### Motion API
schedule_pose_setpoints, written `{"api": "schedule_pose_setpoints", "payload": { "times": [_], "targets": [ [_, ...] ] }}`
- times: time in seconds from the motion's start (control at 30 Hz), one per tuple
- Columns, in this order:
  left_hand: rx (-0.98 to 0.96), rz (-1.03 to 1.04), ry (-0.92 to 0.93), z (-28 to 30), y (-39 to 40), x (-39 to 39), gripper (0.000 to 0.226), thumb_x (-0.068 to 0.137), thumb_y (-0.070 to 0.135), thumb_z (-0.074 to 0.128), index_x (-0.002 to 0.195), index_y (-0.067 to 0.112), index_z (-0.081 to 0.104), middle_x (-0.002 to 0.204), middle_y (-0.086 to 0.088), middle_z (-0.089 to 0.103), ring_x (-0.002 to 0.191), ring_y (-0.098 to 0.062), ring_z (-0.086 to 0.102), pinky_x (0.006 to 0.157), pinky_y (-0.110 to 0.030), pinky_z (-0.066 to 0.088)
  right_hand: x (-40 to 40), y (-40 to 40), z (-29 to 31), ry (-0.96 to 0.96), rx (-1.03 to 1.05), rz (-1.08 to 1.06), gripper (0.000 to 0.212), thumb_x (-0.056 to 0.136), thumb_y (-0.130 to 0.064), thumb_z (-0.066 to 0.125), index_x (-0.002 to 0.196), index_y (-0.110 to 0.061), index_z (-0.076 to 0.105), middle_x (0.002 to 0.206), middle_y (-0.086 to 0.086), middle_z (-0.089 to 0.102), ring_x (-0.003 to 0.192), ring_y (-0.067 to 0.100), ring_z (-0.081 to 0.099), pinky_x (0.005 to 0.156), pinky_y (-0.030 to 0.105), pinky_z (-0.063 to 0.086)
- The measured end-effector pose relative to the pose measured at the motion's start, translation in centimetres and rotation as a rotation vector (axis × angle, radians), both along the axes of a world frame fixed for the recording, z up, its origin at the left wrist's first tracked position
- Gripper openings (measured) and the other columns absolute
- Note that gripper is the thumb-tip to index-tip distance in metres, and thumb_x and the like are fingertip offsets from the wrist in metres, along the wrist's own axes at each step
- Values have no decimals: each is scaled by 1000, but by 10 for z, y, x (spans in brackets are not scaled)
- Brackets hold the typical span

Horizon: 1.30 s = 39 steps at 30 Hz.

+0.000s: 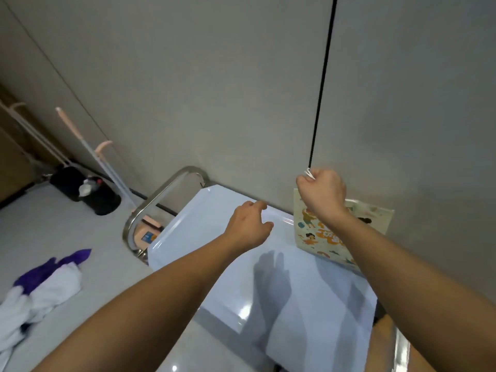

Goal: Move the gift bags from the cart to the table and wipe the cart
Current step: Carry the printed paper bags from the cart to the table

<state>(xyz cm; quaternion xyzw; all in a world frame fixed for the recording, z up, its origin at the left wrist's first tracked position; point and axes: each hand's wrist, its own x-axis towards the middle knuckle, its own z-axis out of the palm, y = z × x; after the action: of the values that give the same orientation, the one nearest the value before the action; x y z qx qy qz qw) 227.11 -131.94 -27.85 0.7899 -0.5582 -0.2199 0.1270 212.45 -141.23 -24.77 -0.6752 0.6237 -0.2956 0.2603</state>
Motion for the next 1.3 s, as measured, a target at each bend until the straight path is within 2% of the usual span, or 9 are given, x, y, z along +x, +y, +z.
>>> {"api": "schedule_pose_setpoints", "payload": {
  "times": [0.17, 0.47, 0.57, 0.73, 0.9, 1.0, 1.17, 1.23, 1.3],
  "targets": [
    [28, 189, -17, -3, 47, 41, 54, 97, 35, 61, 146, 19, 46, 147, -8, 48, 131, -28, 47, 106, -39, 43, 58, 21, 13, 9, -24, 182, 34, 78, -15, 57, 55, -7, 33, 52, 8, 28, 57, 32, 33, 51, 36, 27],
    [-46, 454, -58, 20, 181, 95, 56, 94, 33, 61, 146, 17, 47, 148, -10, 47, 134, -28, 45, 107, -37, 41, 144, 155, 47, 23, -74, 528, 29, 76, -8, 55, 56, -13, 35, 53, 2, 26, 53, 26, 27, 49, 31, 25],
    [-116, 516, -57, 30, 241, 105, 50, 92, 31, 64, 139, 16, 53, 140, -10, 54, 127, -29, 51, 101, -37, 45, 167, 225, 54, -43, -91, 654, 37, 79, -9, 56, 53, -15, 30, 51, -1, 26, 51, 21, 25, 47, 32, 21],
    [-188, 648, -87, 40, 378, 125, 49, 89, 32, 65, 135, 21, 53, 132, -8, 57, 120, -29, 55, 95, -41, 49, 211, 365, 60, -87, -104, 937, 37, 80, -15, 58, 51, -12, 36, 50, 3, 33, 51, 21, 32, 48, 34, 25],
    [-232, 981, -183, 49, 557, 145, 49, 84, 28, 71, 129, 19, 52, 131, -7, 49, 119, -29, 50, 93, -43, 51, 260, 520, 69, -69, -149, 1223, 34, 85, -22, 59, 54, -10, 49, 55, 6, 50, 58, 24, 48, 56, 35, 38],
    [-201, 1244, -224, 42, 670, 133, 47, 84, 24, 69, 126, 16, 49, 130, -9, 45, 117, -31, 46, 91, -43, 49, 279, 630, 63, -28, -171, 1438, 33, 85, -24, 61, 58, -5, 58, 55, 6, 52, 56, 22, 50, 51, 32, 33],
    [-100, 1596, -307, 13, 833, 81, 57, 84, 22, 65, 137, 19, 43, 138, -5, 41, 123, -31, 42, 96, -43, 43, 266, 803, 37, -1, -146, 1838, 46, 86, -23, 64, 50, -12, 37, 50, 1, 33, 48, 16, 33, 50, 28, 26],
    [33, 1668, -254, 2, 888, 53, 47, 90, 28, 58, 135, 21, 49, 135, -4, 49, 125, -31, 44, 94, -44, 42, 253, 860, 25, 0, -116, 2005, 47, 84, -23, 65, 50, -14, 33, 50, 0, 28, 49, 17, 28, 51, 29, 25],
    [140, 1741, -143, -7, 939, 17, 30, 95, 31, 50, 120, 19, 62, 118, -6, 60, 115, -32, 53, 89, -45, 51, 235, 916, 16, 8, -99, 2169, 50, 80, -22, 66, 50, -16, 27, 50, -2, 21, 51, 17, 22, 52, 32, 22]
  ]
}}
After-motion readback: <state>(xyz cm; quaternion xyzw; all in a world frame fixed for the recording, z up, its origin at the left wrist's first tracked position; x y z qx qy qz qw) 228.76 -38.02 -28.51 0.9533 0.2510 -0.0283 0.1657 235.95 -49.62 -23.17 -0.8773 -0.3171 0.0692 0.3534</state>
